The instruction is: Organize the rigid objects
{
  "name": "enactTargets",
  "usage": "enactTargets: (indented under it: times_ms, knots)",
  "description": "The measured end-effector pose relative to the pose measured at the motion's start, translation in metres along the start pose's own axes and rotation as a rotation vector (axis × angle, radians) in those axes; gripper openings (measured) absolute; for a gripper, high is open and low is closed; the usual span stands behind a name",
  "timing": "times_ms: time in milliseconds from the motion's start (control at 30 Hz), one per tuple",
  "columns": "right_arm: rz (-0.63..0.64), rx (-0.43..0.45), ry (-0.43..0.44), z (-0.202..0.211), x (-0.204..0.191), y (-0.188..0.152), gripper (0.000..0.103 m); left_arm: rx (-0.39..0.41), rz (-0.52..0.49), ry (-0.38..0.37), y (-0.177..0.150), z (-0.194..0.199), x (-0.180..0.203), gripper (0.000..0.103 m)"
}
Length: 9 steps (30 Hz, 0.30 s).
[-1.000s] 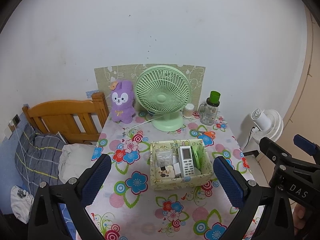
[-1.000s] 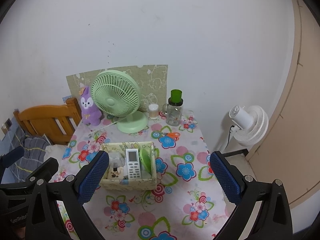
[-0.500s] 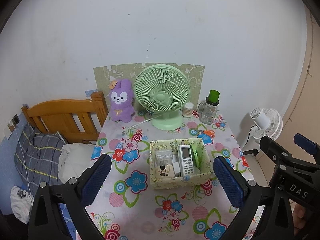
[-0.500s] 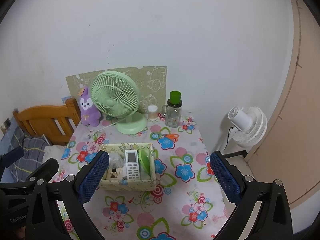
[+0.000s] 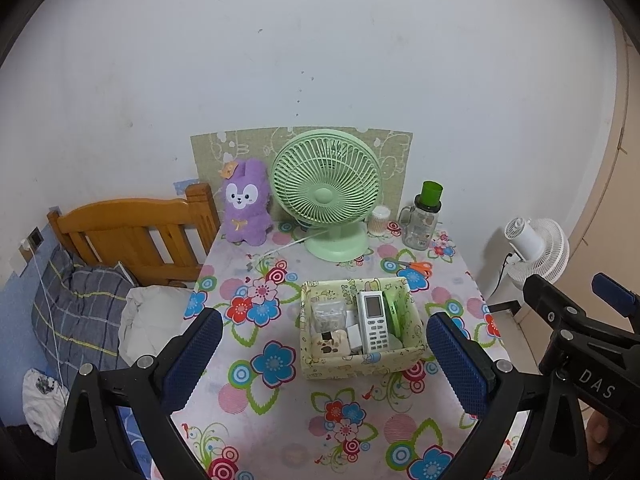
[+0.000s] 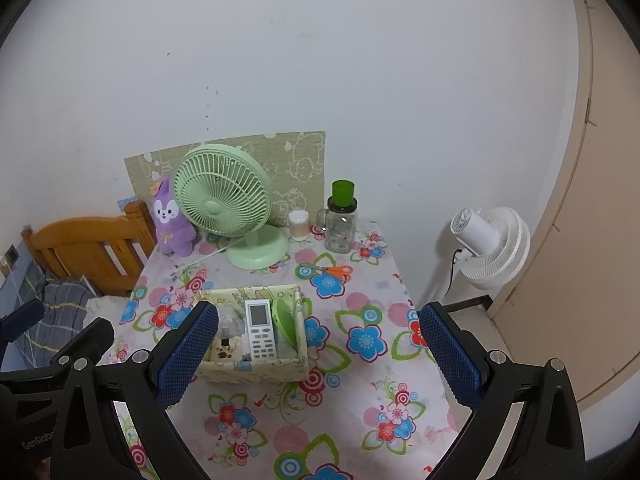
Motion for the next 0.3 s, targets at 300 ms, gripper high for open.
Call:
enactTargets:
  times_ms: [300]
  knots:
    - [0.007, 0.001, -0.007, -0.0021, -0.0016, 0.0012, 0.102, -0.014, 0.013, 0.003, -0.0001, -0.0037, -0.0018, 0.103]
Point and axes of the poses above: each gripper's, at about its wrist camera, not at the fingertips, and z roughly against the way its jaws point, x to its right, y to its top, the point moved 8 cm from there along -z, roughly the way its jaws point, and after that the axes turned 1 degree about z, right-handed, at the moved point
